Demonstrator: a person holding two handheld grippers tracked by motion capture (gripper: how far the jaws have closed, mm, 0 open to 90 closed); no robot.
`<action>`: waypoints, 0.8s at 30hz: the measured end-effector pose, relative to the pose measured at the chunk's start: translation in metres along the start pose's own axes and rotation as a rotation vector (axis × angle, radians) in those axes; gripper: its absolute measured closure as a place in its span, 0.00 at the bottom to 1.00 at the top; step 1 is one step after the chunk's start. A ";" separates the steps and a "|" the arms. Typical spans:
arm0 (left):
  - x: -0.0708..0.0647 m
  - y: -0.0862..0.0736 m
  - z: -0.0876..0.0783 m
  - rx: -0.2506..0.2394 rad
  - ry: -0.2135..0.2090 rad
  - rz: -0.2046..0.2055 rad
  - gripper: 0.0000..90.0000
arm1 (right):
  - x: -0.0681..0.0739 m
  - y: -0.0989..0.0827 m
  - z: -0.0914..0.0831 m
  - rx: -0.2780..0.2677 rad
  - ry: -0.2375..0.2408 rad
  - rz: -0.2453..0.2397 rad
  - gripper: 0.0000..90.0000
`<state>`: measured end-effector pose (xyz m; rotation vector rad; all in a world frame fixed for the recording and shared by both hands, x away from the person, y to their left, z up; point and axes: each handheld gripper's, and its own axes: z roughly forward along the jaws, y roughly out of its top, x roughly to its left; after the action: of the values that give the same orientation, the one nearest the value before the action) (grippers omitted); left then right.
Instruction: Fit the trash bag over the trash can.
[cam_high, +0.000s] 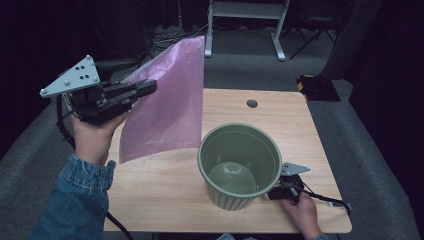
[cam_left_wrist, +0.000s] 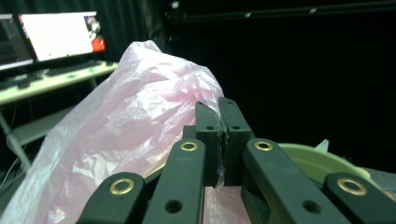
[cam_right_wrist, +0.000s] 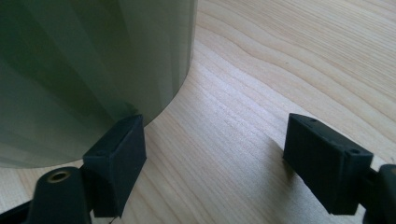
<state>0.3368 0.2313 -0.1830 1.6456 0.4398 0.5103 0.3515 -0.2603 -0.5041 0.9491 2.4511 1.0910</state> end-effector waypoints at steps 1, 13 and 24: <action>-0.001 0.002 0.001 -0.010 -0.008 0.001 0.98 | 0.000 0.000 0.000 0.000 0.001 -0.001 0.23; -0.009 0.036 0.010 -0.055 -0.067 0.048 0.98 | 0.000 0.000 0.000 -0.001 0.002 0.000 0.23; -0.016 0.029 0.038 -0.029 -0.126 0.015 0.98 | 0.000 0.000 0.000 -0.001 0.003 -0.001 0.23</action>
<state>0.3450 0.1877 -0.1596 1.6437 0.3261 0.4197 0.3517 -0.2605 -0.5042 0.9460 2.4527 1.0942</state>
